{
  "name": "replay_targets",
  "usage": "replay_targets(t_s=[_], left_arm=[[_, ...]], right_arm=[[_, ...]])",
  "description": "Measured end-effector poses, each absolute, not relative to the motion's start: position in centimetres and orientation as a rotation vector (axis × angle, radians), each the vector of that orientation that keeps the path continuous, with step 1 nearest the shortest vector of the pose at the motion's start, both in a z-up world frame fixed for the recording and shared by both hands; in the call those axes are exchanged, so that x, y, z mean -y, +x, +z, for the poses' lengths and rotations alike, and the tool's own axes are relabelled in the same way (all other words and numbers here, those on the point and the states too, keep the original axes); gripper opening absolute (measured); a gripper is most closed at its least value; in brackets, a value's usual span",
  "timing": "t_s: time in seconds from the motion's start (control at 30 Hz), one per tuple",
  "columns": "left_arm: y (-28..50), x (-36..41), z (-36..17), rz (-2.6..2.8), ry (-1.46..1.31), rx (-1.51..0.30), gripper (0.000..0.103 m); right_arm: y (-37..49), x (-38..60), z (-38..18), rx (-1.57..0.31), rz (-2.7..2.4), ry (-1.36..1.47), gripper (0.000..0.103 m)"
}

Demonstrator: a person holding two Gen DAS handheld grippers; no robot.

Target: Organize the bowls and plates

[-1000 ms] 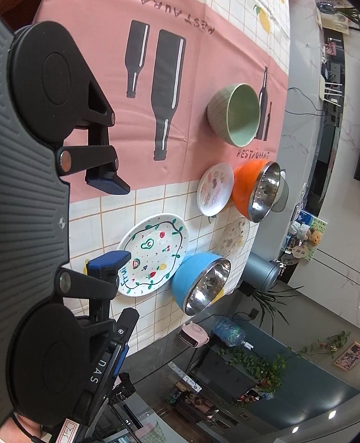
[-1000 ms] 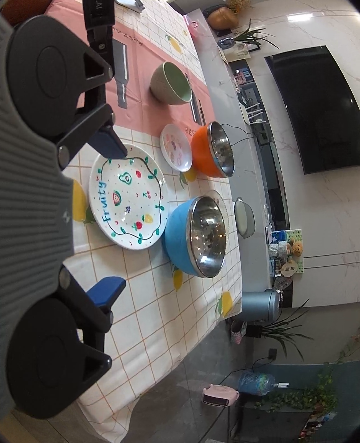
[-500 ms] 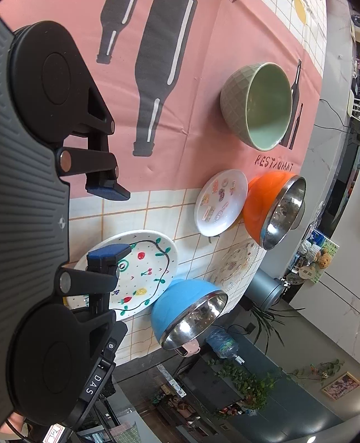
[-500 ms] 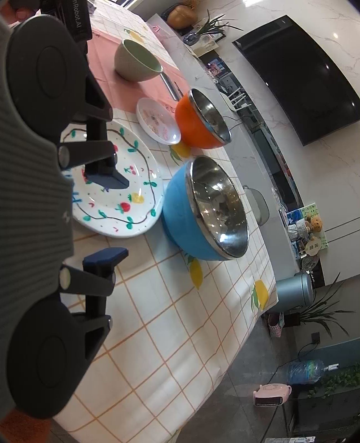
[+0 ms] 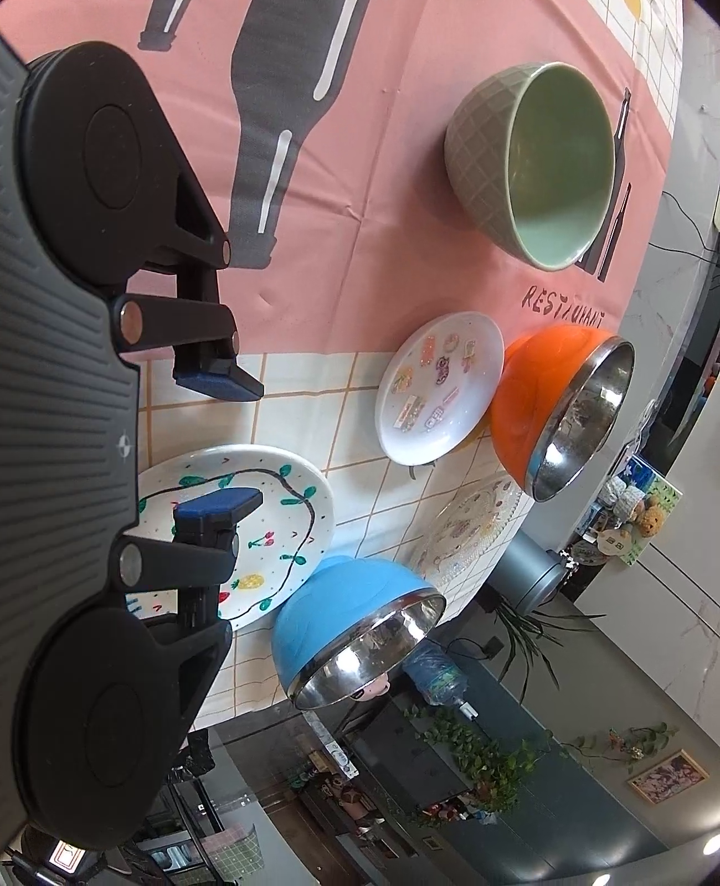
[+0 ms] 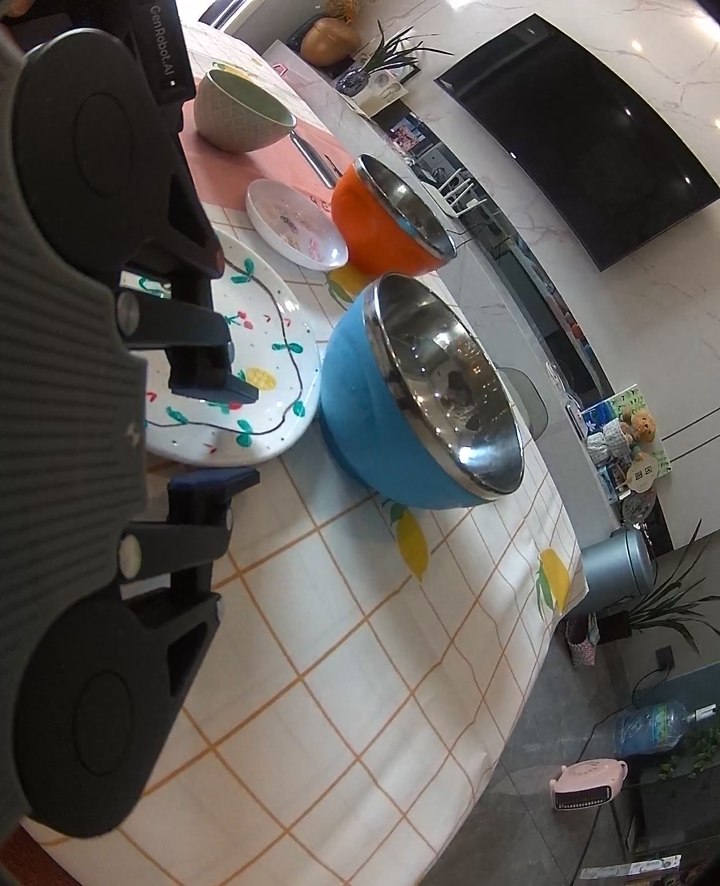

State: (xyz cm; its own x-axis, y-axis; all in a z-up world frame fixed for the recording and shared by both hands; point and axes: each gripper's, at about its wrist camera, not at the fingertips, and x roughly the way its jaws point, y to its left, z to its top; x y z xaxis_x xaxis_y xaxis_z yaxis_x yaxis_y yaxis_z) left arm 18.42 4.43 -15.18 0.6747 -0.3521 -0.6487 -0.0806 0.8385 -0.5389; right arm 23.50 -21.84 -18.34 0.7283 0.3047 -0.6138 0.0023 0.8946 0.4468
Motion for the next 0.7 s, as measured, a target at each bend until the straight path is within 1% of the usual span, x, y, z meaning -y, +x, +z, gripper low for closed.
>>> replay_targets(t_s=[0.07,0.1,0.13,0.17,0.2,0.43,0.7], left_arm=[[18.6,-4.1,-15.3,-0.176,-0.576,-0.824,0.042],[18.6,-4.1,-15.4,-0.182,-0.58,-0.825,0.039],[18.8,-3.9,-15.5,-0.19,-0.586,-0.834,0.032],[18.8,-3.8,-15.6,-0.19,-0.589,-0.837,0.032],[18.8,-3.7,-15.5,-0.192,-0.587,-0.834,0.025],[18.2,-3.6,-14.8,-0.18,-0.545,-0.817,0.024],[16.5,-5.5,-13.8,-0.161,-0.58,-0.781,0.024]], right_arm=[[23.5,21.9,-18.4,-0.736,0.17,0.449,0.019],[23.4,22.0,-18.5,-0.734,0.168,0.454,0.017],[23.5,22.2,-18.6,-0.734,0.167,0.462,0.014],[23.5,22.3,-18.6,-0.736,0.166,0.474,0.011],[23.6,22.5,-18.7,-0.74,0.165,0.487,0.01],[23.7,22.5,-18.4,-0.766,0.152,0.526,0.01],[22.8,21.4,-17.7,-0.792,0.184,0.542,0.009]])
